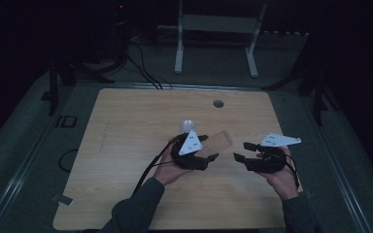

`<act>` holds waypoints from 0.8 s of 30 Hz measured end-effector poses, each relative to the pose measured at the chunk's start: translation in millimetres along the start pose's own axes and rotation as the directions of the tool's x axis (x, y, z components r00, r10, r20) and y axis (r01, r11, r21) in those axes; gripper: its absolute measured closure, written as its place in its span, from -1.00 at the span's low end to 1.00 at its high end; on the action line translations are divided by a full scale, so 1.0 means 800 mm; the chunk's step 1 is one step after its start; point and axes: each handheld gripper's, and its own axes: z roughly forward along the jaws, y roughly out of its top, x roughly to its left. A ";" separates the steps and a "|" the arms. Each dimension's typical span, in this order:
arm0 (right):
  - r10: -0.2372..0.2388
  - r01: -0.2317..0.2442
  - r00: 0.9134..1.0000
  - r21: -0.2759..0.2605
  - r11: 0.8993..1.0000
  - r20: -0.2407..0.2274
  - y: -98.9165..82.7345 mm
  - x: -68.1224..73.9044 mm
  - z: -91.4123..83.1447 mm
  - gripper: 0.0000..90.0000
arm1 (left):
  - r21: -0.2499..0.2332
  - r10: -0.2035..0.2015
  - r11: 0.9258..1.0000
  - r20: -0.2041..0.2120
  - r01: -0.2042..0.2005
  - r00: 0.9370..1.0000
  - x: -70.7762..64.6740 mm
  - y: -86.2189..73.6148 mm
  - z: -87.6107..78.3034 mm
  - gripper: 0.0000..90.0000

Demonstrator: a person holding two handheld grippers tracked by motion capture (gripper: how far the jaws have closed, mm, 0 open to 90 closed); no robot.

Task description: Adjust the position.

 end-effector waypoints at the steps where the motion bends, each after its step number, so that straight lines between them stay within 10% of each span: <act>1: -0.011 0.011 1.000 0.008 1.000 0.000 0.001 0.001 0.000 -0.15 | 0.002 0.000 1.000 0.002 0.000 1.000 0.000 0.000 0.000 -0.31; 24: -0.178 0.178 0.984 0.161 0.971 -0.014 0.024 0.000 0.008 -0.15 | 0.062 0.037 0.997 0.020 -0.038 0.999 0.005 -0.003 -0.002 -0.31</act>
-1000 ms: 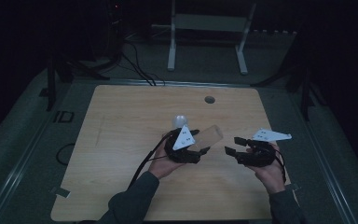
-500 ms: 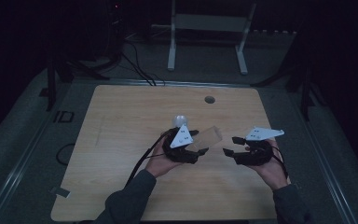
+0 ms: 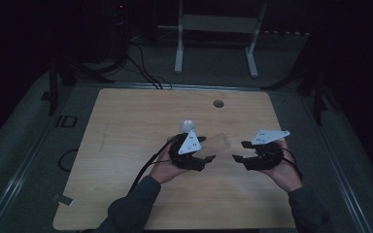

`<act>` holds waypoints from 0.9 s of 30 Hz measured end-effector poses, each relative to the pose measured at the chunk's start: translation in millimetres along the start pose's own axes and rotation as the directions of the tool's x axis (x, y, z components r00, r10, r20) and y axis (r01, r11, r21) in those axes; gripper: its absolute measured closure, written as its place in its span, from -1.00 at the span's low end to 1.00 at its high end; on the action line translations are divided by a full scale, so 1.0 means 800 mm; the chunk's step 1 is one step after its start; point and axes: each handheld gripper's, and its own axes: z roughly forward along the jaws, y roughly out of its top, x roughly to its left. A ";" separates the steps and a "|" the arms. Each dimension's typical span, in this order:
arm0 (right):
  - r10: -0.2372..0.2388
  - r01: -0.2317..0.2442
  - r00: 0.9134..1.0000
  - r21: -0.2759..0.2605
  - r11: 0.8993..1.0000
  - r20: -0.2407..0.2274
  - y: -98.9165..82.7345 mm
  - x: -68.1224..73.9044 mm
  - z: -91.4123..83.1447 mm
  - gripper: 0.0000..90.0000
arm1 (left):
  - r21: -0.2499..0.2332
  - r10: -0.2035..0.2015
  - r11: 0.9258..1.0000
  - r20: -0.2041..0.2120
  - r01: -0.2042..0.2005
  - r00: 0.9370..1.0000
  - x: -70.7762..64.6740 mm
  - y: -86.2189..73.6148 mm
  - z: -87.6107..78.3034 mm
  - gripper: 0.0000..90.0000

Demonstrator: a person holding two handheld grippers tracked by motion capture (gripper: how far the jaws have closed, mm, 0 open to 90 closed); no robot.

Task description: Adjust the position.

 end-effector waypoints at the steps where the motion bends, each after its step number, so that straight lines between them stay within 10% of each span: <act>1: 0.000 0.000 1.000 0.000 1.000 0.000 0.000 0.000 0.000 -0.15 | 0.003 0.000 1.000 -0.001 0.000 1.000 0.000 0.000 0.000 -0.31; 15: -0.088 0.086 0.996 0.112 0.990 0.017 0.011 -0.003 0.003 -0.15 | 0.060 0.033 0.998 0.013 -0.033 0.999 -0.001 -0.006 0.005 -0.31; 27: -0.169 0.169 0.985 0.214 0.962 -0.018 0.019 -0.002 0.007 -0.14 | 0.097 0.050 0.994 0.017 -0.051 0.999 -0.002 -0.010 0.008 -0.31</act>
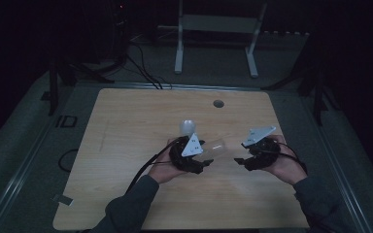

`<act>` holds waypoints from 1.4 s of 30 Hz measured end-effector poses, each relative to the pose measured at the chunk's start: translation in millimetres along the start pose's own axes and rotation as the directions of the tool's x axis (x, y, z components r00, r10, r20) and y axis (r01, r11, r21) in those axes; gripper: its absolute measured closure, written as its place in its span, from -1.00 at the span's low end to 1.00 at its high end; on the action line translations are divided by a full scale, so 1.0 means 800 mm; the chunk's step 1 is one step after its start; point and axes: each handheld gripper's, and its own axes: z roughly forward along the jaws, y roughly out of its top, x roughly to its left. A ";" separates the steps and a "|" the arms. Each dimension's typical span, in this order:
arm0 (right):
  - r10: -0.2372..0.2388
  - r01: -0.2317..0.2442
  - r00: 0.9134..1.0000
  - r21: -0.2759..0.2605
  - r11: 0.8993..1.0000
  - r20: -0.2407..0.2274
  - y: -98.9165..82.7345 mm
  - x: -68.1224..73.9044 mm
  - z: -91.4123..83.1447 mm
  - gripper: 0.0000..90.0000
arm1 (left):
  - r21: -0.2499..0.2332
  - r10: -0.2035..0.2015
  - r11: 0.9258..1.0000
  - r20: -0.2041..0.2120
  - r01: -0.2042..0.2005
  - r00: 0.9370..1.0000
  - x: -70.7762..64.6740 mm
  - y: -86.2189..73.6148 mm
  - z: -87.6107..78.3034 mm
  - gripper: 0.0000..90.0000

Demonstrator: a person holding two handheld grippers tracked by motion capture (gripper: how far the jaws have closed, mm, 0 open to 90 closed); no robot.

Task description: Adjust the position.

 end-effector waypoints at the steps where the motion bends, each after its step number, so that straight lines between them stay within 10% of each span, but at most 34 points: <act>1: -0.004 0.004 1.000 0.008 1.000 -0.002 0.001 0.000 0.000 -0.15 | 0.002 0.001 1.000 0.001 -0.001 1.000 0.000 0.000 0.000 -0.31; 42: -0.202 0.214 0.976 0.198 0.957 -0.079 0.037 0.020 0.011 -0.16 | 0.108 0.053 0.992 0.096 -0.064 0.994 -0.007 -0.007 0.016 -0.31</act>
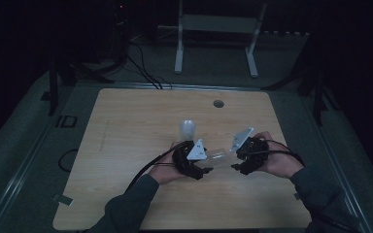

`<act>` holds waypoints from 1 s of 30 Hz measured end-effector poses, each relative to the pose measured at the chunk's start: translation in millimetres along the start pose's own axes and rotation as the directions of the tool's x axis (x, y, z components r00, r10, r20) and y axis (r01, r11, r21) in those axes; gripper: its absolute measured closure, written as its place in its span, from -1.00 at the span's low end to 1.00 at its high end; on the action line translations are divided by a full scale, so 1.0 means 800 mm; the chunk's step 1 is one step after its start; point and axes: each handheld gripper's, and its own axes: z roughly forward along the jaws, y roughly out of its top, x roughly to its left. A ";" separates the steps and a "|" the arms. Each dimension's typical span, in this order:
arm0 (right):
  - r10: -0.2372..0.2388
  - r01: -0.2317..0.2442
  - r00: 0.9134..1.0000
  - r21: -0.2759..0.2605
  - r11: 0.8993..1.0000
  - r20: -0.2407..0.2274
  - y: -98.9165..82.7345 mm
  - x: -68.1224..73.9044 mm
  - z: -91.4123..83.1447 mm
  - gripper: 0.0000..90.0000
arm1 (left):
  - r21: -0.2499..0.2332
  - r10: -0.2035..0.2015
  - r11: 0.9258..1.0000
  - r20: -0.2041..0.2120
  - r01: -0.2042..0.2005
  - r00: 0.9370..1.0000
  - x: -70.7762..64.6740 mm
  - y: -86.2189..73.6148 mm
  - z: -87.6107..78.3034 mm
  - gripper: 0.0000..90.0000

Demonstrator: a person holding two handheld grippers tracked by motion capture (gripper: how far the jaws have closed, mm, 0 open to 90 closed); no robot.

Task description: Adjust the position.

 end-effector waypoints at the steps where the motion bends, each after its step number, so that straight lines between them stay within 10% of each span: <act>1: 0.000 0.000 1.000 0.000 1.000 0.000 0.000 0.000 0.000 -0.16 | 0.000 0.000 1.000 0.000 0.000 1.000 0.000 0.000 0.000 -0.31; 30: -0.098 0.101 0.994 0.076 0.992 -0.049 0.020 0.013 0.017 -0.21 | 0.102 0.071 0.992 0.052 -0.076 0.996 -0.008 0.001 0.008 -0.31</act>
